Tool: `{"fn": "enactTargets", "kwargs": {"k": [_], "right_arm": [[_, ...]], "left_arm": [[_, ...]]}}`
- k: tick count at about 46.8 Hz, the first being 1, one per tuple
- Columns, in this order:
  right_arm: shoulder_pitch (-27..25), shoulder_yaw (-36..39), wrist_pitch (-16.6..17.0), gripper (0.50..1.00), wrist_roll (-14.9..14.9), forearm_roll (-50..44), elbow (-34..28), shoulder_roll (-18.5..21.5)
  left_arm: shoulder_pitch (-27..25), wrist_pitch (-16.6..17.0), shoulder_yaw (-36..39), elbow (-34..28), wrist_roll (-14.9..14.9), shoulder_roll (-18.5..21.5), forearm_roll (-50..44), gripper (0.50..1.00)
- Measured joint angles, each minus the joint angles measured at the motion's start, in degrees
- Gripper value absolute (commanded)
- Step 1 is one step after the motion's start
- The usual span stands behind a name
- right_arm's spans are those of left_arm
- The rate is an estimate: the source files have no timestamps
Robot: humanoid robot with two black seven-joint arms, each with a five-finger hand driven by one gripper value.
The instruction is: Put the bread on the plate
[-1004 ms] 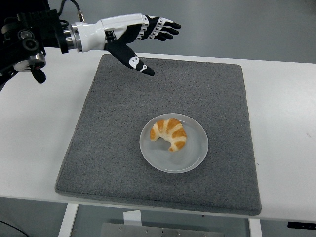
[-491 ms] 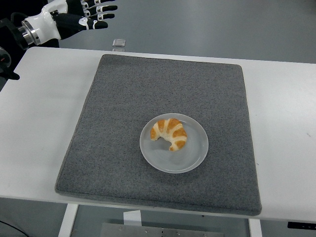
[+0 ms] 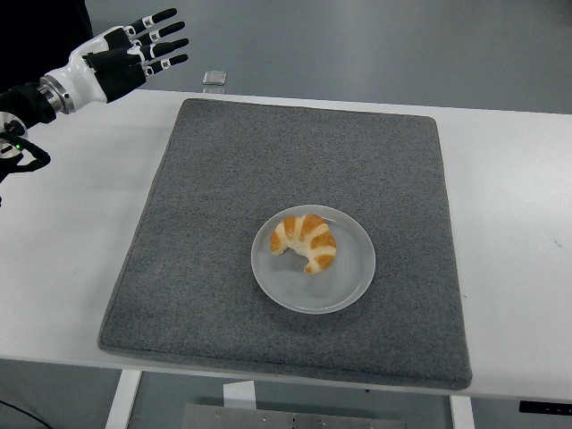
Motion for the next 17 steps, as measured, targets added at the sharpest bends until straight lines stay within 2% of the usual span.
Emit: {"fn": "enactTargets", "kwargs": {"k": [12, 17], "right_arm": [[-0.1, 0.1, -0.2, 0.952, -0.3, 0.1, 0.0, 0.0], [-0.1, 0.1, -0.2, 0.954, -0.3, 0.1, 0.0, 0.0]], "left_arm": [[0.9, 0.0, -0.3, 0.2, 0.2, -1.8, -4.7, 0.996], [1.2, 0.0, -0.3, 0.2, 1.4, -2.0, -7.8, 0.996]]}}
